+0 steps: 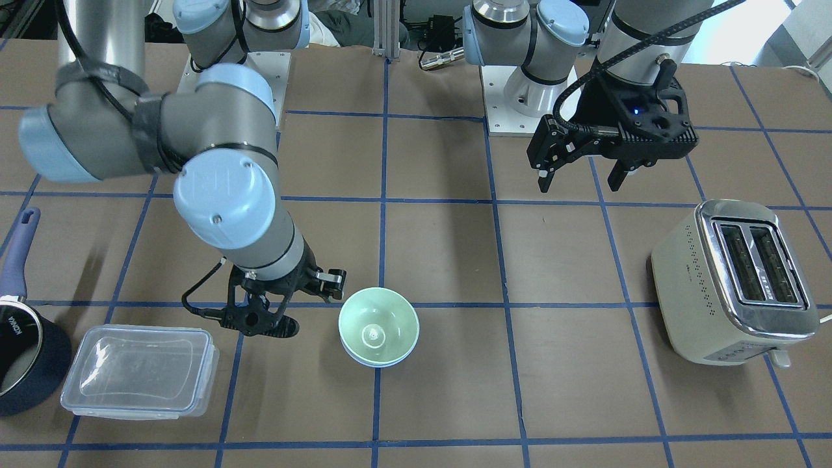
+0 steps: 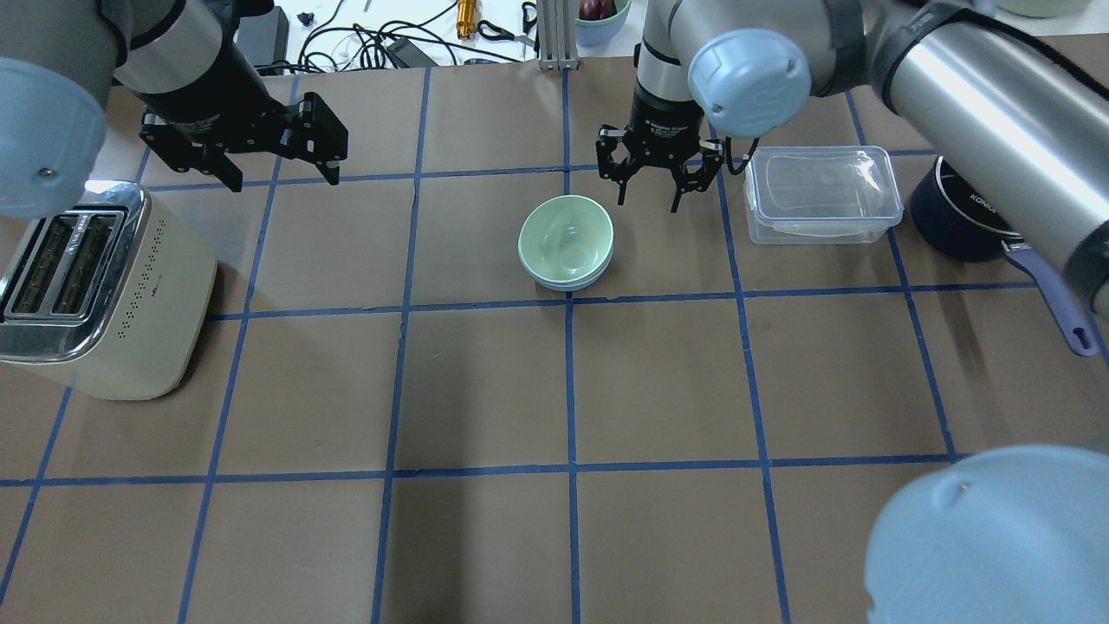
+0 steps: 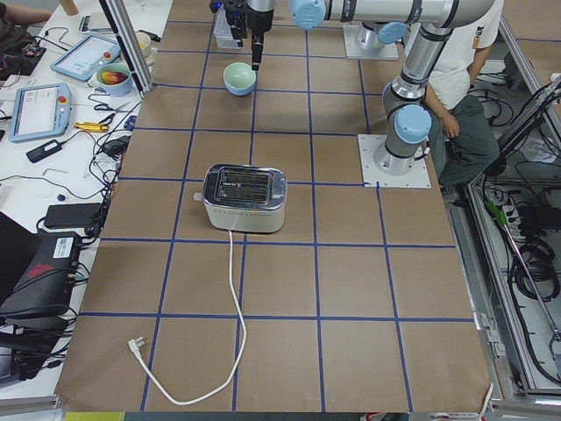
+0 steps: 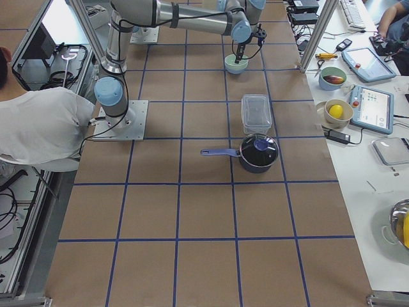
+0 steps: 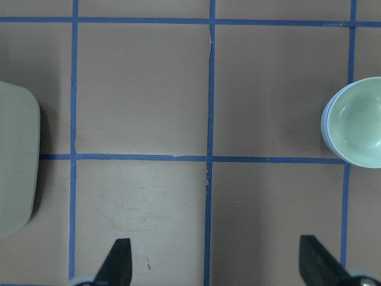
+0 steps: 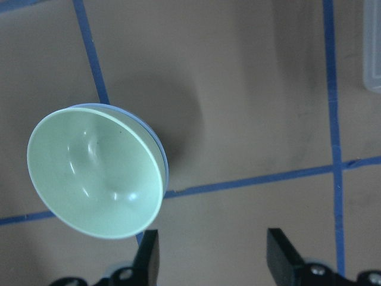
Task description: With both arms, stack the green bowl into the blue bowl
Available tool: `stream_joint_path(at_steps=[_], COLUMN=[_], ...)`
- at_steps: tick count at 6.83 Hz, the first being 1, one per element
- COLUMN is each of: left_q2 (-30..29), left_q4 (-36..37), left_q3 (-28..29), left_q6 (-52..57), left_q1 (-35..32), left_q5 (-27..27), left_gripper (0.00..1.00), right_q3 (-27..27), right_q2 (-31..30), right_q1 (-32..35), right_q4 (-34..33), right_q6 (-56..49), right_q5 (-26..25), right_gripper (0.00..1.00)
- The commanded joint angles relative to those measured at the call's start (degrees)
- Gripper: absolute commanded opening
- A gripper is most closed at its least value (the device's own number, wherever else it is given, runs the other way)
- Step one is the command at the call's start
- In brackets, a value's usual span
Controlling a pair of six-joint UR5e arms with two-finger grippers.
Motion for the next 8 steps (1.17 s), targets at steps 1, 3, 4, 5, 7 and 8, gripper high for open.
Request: stream_joint_path(at_steps=[1, 3, 4, 5, 7, 8], left_q2=[-0.09, 0.17, 0.43, 0.26, 0.53, 0.44], left_q4=[-0.01, -0.01, -0.01, -0.01, -0.01, -0.01], left_q3=[0.03, 0.03, 0.03, 0.12, 0.03, 0.12], left_q6=[-0.06, 0.02, 0.11, 0.11, 0.46, 0.38], left_q1=[-0.09, -0.01, -0.01, 0.26, 0.26, 0.17], left_q5=[0.00, 0.00, 0.09, 0.00, 0.09, 0.09], left_gripper=[1.00, 1.00, 1.00, 1.00, 1.00, 1.00], right_q3=[-0.38, 0.41, 2.51, 6.79, 12.97, 12.55], right_q2=[-9.36, -16.05, -17.99, -21.15, -26.35, -26.45], right_q1=[-0.63, -1.86, -3.52, -5.71, -8.54, -10.20], right_q4=[3.88, 5.97, 7.47, 8.88, 9.15, 9.24], right_q6=[-10.38, -18.17, -25.06, -26.61, -26.28, -25.06], right_q5=[-1.66, -1.92, -4.53, -4.39, -4.56, -3.69], right_gripper=[0.68, 0.67, 0.63, 0.60, 0.65, 0.64])
